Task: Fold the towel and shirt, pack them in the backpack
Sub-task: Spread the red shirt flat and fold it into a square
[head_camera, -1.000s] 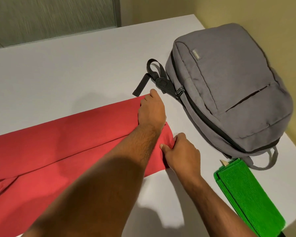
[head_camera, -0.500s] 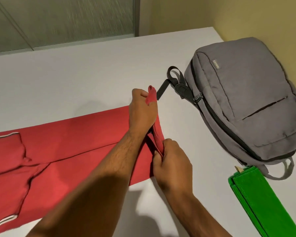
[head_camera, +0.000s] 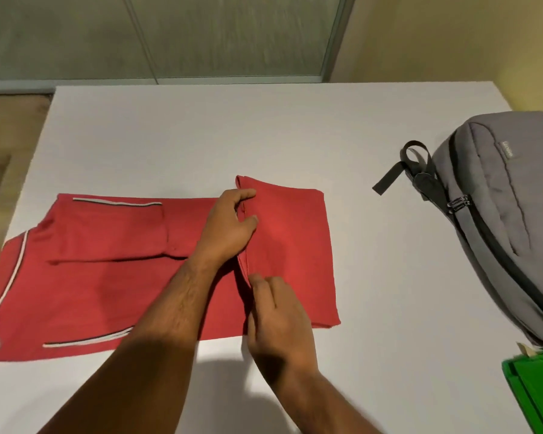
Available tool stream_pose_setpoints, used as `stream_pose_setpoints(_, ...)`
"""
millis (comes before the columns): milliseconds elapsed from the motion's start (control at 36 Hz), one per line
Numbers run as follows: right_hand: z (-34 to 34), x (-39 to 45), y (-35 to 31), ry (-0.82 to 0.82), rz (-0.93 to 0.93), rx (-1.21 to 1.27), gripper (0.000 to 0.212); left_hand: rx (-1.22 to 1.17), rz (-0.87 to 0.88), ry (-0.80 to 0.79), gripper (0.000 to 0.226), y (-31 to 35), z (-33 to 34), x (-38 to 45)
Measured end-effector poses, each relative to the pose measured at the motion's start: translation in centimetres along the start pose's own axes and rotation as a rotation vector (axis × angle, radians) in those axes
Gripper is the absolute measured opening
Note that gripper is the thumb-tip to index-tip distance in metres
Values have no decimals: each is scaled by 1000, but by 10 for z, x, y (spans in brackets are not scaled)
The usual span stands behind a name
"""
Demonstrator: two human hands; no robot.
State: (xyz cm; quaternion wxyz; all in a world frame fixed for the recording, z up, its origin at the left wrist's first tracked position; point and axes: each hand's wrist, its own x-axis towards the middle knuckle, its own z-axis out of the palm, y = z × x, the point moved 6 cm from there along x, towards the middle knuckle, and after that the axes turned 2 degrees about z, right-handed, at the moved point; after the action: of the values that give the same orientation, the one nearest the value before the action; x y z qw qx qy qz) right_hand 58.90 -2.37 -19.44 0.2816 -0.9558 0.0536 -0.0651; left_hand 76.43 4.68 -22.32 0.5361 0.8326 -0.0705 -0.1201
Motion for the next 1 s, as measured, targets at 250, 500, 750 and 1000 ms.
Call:
stream_pose_setpoints(250,48,-11,-26,-91,-262,-125,73,211,79,-21,56,-36,-42,-15)
stream_pose_setpoints(500,52,-20,-38,-25,-325,-109,56,307,131,-17,54,-30,-51,-16)
stream_pose_setpoints(750,67,-24,-36,-85,-438,-116,51,342,96,0,57,-37,-52,-21)
stream_pose_setpoints(1000,18,30,-6,126,-206,32,27,440,260,383,39,-11,-52,-31)
